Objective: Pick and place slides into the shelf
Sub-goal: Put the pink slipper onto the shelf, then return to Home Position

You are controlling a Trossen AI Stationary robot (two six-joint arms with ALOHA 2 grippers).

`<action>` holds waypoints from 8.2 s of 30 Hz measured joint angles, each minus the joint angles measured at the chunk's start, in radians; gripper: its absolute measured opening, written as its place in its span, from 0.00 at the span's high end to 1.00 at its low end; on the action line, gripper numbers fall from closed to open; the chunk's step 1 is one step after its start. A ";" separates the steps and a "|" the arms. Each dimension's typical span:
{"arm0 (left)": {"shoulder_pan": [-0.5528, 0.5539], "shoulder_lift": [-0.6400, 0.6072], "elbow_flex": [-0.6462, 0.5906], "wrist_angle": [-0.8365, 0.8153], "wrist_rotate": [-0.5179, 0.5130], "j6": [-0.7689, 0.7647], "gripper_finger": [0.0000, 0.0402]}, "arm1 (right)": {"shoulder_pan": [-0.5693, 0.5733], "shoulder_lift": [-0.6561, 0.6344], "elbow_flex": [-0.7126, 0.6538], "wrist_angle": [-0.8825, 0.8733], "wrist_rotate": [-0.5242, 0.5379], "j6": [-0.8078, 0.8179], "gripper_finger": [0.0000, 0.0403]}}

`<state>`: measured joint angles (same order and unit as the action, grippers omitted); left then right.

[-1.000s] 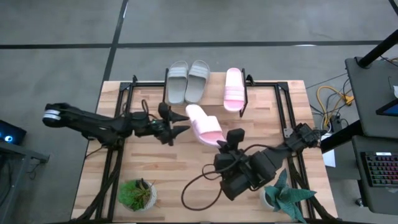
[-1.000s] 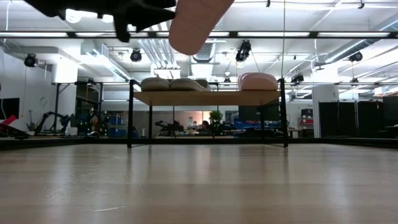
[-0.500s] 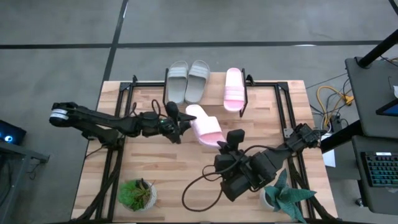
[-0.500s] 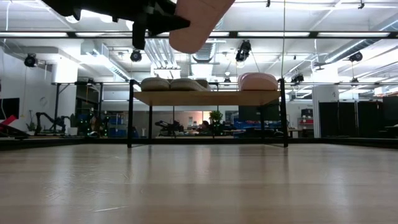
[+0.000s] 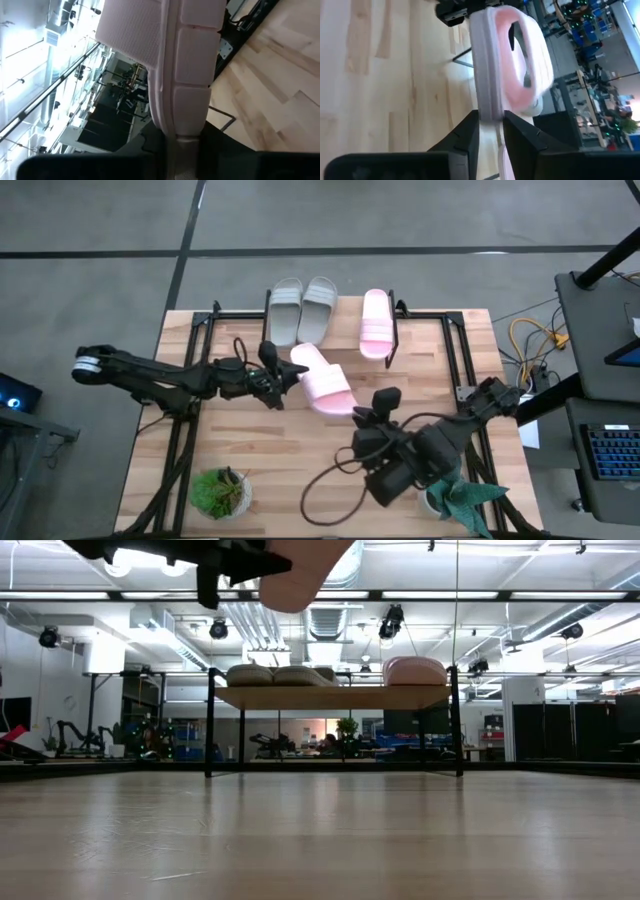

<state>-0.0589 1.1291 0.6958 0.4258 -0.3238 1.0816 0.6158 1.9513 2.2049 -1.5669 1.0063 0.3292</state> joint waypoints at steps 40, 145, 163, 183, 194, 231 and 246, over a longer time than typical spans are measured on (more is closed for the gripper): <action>0.004 -0.207 -0.134 0.015 -0.054 -0.074 0.89 | 0.017 -0.418 -1.318 2.063 -0.479 -0.766 0.64; -0.024 -0.451 -0.136 -0.309 -0.256 -0.631 0.31 | -0.494 -0.113 -0.637 0.570 0.227 -0.150 0.94; -0.024 -0.450 -0.136 -0.303 -0.257 -0.630 0.31 | -0.516 -0.088 -0.667 0.587 0.175 -0.165 0.94; -0.024 -0.449 -0.135 -0.304 -0.257 -0.630 0.31 | -0.523 -0.078 -0.636 0.611 0.112 -0.207 0.94; -0.024 -0.449 -0.135 -0.304 -0.257 -0.629 0.31 | -0.523 -0.059 -0.636 0.575 0.024 -0.207 0.94; -0.024 -0.442 -0.136 -0.305 -0.256 -0.629 0.31 | -0.518 0.021 -0.474 0.394 -0.146 -0.094 0.54; -0.028 -0.445 -0.136 -0.303 -0.197 -0.631 0.31 | -0.398 0.021 -0.269 0.386 -0.223 -0.180 0.54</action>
<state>-0.0866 0.6846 0.5602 0.1225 -0.5210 0.4501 0.2176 1.9720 1.9356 -1.1805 0.7834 0.1490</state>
